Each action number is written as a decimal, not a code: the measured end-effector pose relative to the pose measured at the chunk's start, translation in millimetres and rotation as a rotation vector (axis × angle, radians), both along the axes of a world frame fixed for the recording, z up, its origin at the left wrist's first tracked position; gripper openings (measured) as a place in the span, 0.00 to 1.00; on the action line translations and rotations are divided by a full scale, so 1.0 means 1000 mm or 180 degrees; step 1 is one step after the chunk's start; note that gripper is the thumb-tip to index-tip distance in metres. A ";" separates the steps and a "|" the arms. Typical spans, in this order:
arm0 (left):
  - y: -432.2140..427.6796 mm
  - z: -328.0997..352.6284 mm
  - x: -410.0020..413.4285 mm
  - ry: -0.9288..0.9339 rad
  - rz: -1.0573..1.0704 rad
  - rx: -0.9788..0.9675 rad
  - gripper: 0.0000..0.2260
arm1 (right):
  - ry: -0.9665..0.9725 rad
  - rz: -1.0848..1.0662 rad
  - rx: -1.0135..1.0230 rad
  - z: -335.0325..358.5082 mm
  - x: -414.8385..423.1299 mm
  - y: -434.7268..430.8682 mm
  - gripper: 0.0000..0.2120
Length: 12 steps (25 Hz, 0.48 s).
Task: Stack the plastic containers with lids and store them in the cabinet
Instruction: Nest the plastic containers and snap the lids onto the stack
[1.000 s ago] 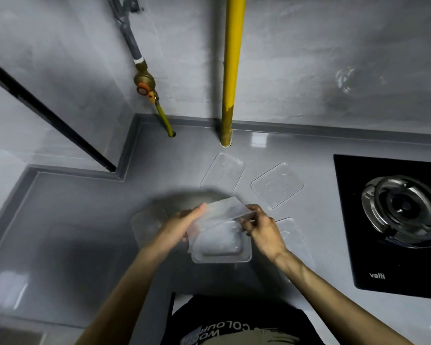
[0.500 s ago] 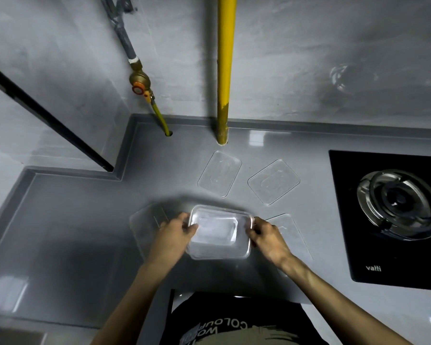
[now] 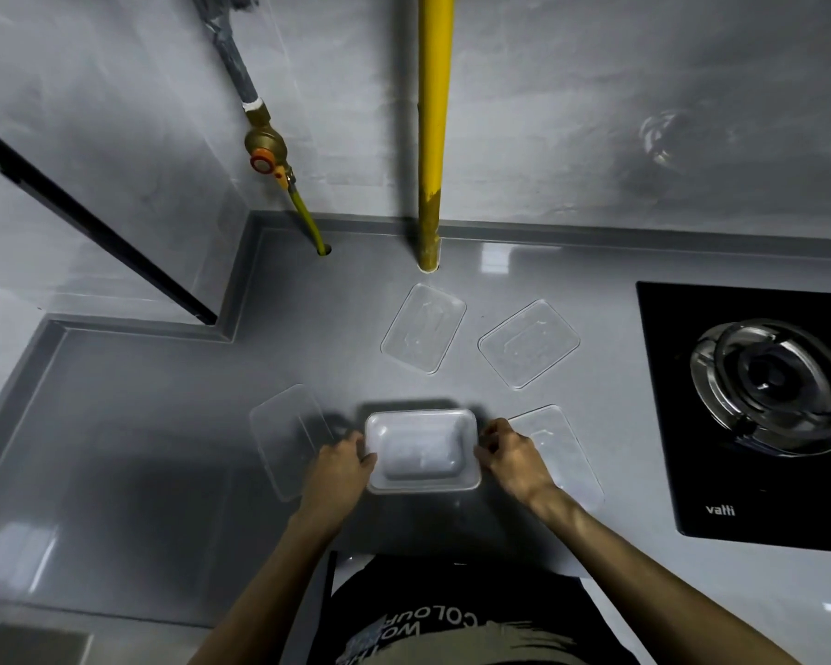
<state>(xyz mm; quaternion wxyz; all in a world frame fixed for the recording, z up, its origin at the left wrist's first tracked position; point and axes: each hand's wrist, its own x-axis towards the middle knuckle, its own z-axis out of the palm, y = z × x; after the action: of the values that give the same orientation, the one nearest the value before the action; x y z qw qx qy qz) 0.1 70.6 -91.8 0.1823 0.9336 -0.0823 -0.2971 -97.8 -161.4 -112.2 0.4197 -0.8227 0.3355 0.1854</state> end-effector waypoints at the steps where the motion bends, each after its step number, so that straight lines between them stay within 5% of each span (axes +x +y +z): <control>1: 0.001 -0.003 0.000 0.0020 -0.0004 0.0002 0.11 | 0.0030 0.0038 0.0019 -0.002 0.001 0.001 0.16; 10: 0.005 -0.010 0.007 0.0445 0.0153 -0.0167 0.06 | -0.0060 -0.0168 0.0500 -0.016 -0.005 -0.005 0.08; 12: 0.005 -0.010 0.008 0.0515 0.0105 -0.0178 0.06 | -0.0171 -0.0289 -0.0282 -0.022 -0.016 -0.021 0.18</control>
<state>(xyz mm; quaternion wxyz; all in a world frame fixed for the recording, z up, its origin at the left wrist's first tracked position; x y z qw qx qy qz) 8.0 75.5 -101.7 0.2193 0.9024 -0.0602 -0.3661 -114.3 -182.1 -134.6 0.3997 -0.8291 0.3690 0.1290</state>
